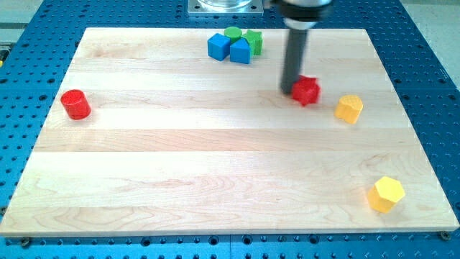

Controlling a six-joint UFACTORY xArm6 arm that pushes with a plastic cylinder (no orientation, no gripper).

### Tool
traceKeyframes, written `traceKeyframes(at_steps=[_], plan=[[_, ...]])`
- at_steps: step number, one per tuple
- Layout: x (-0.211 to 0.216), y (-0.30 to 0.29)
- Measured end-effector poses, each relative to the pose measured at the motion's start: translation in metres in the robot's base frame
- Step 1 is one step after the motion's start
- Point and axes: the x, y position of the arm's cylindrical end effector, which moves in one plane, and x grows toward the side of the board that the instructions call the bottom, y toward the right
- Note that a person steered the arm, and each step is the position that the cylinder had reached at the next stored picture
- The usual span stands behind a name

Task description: Move the hexagon into the heart

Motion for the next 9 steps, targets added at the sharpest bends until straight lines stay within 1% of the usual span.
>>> traceKeyframes(at_steps=[1, 2, 3, 4, 5, 6, 7, 8, 9], plan=[[0.01, 0.012], [0.076, -0.044], [0.175, -0.064], [0.253, 0.005], [0.254, 0.04], [0.248, 0.11], [0.22, 0.119], [0.211, 0.081], [0.249, 0.086]])
